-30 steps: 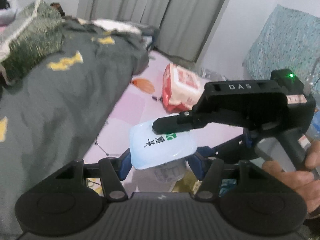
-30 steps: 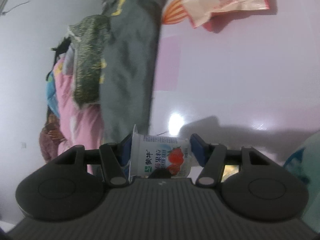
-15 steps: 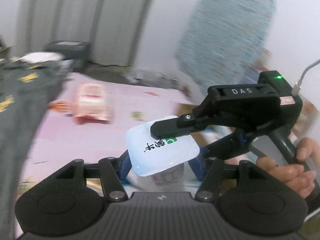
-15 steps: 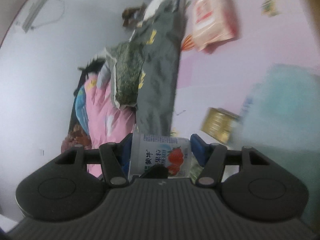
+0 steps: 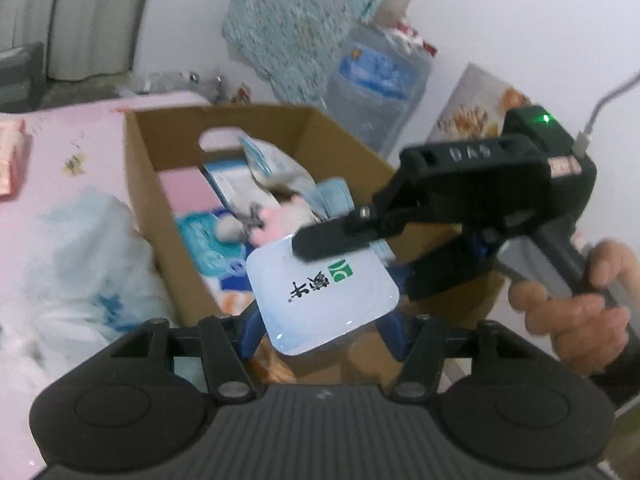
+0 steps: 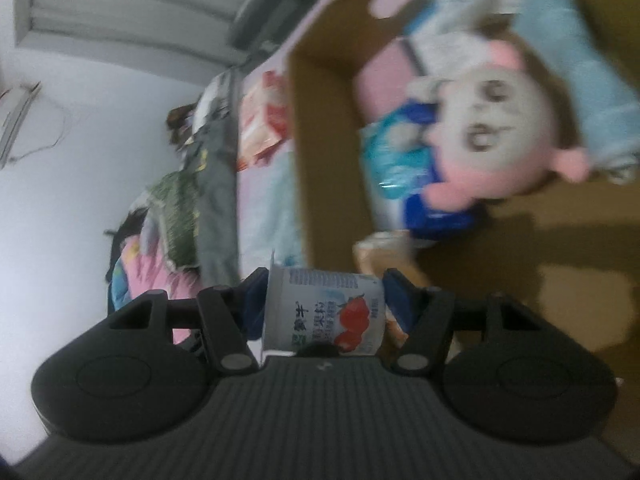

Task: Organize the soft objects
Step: 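Carry the yogurt bottle with the right tool and the white cup with the left tool into the box, then open both tools to drop the bottle and cup in the box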

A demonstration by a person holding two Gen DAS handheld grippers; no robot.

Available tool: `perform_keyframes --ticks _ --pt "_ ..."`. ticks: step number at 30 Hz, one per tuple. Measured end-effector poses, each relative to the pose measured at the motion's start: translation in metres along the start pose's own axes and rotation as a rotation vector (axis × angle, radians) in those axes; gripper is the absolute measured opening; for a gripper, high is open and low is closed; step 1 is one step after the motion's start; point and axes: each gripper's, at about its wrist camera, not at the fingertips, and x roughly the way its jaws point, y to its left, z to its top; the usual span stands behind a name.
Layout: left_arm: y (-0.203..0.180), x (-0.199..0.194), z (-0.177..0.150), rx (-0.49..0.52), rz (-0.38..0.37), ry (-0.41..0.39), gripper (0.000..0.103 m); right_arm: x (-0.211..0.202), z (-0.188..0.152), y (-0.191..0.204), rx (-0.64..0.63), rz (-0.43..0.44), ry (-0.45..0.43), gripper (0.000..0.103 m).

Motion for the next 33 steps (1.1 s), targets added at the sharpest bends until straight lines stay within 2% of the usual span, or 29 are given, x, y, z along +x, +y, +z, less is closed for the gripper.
perform_keyframes --ticks 5,8,17,20,22,24,30,33 --pt "0.000 0.017 -0.005 0.004 0.020 0.043 0.059 -0.004 0.008 -0.031 0.056 -0.016 0.025 0.063" --pt "-0.003 0.017 -0.007 0.015 0.031 0.043 0.058 0.005 0.017 -0.045 0.090 -0.014 0.050 0.063" --pt "-0.005 -0.018 -0.002 0.070 0.080 -0.035 0.059 0.044 0.046 -0.075 0.130 -0.093 0.162 0.064" --pt "-0.002 -0.031 -0.004 0.077 0.102 -0.055 0.059 0.054 0.050 -0.073 0.098 -0.137 0.185 0.065" --pt "0.002 -0.038 -0.005 0.079 0.119 -0.065 0.059 0.055 0.051 -0.069 0.077 -0.169 0.174 0.065" --pt "0.007 -0.046 -0.008 0.082 0.135 -0.074 0.059 0.048 0.051 -0.065 0.066 -0.163 0.143 0.065" --pt "0.032 -0.070 -0.020 0.059 0.219 -0.088 0.059 0.019 0.047 -0.048 -0.016 -0.167 -0.007 0.063" --pt "0.051 -0.084 -0.031 0.019 0.278 -0.085 0.059 0.019 0.046 -0.044 -0.046 -0.179 -0.043 0.052"
